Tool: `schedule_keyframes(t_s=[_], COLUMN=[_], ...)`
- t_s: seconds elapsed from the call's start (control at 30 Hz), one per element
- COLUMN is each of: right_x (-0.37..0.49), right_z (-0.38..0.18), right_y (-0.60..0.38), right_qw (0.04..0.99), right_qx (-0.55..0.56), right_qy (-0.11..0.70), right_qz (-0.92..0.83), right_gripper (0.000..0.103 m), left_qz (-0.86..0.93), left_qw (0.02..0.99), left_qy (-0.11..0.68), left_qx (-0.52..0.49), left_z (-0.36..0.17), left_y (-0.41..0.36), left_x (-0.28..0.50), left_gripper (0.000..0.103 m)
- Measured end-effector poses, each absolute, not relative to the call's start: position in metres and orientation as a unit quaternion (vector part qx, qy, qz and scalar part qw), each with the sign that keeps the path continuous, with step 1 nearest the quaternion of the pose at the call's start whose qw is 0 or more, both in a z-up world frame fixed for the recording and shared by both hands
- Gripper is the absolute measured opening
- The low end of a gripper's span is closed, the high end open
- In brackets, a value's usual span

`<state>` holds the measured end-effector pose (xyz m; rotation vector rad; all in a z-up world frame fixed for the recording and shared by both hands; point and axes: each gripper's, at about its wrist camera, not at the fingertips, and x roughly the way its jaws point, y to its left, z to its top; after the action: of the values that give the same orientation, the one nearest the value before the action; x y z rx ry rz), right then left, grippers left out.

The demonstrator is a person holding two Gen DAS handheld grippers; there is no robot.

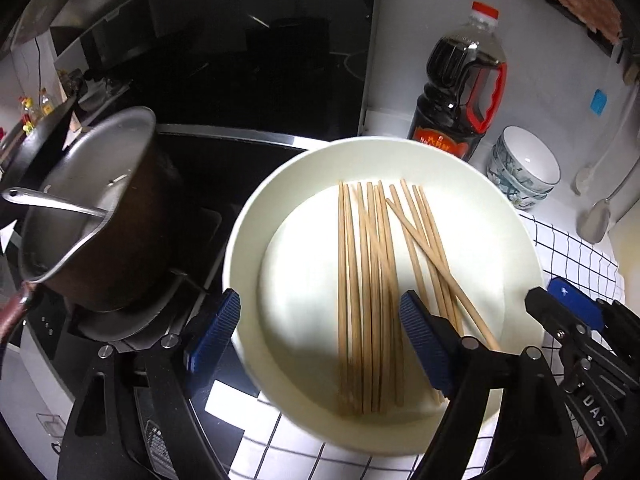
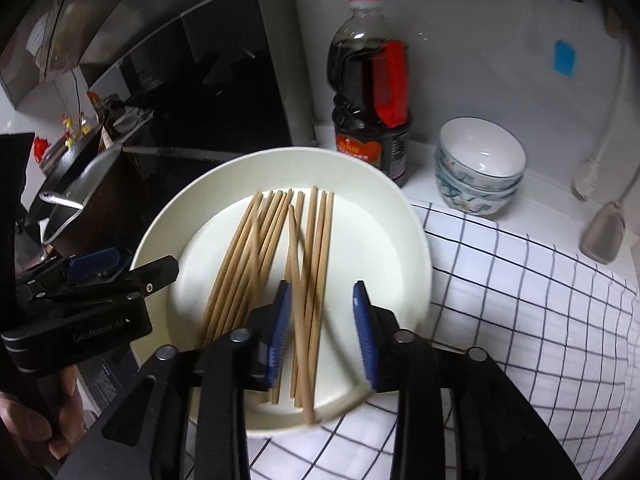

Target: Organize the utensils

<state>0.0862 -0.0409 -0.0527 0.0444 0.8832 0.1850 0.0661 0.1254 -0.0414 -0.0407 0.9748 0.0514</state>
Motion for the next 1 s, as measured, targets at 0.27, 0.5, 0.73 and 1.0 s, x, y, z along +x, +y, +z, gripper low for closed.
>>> schedule_keyframes(t_s=[0.27, 0.5, 0.73, 1.0], right_x=[0.058, 0.041, 0.031, 0.025], right_z=[-0.032, -0.019, -0.012, -0.007], right_y=[-0.044, -0.047, -0.047, -0.050], right_qw=[0.906, 0.909, 0.911, 0.913], right_qx=[0.018, 0.017, 0.015, 0.016], right_qy=[0.414, 0.407, 0.400, 0.396], right_qz=[0.090, 0.091, 0.096, 0.097], right_gripper=[0.043, 0.044, 0.045, 0.046], left_qz=[0.027, 0.032, 0.034, 0.037], left_qw=[0.889, 0.891, 0.893, 0.893], left_qy=[0.457, 0.452, 0.448, 0.447], left_qx=[-0.024, -0.024, -0.017, -0.016], left_z=[-0.016, -0.004, 0.002, 0.006], left_y=[0.123, 0.118, 0.111, 0.108], left_x=[0.046, 0.032, 0.022, 0.017], left_gripper=[0.088, 0.089, 0.090, 0.091])
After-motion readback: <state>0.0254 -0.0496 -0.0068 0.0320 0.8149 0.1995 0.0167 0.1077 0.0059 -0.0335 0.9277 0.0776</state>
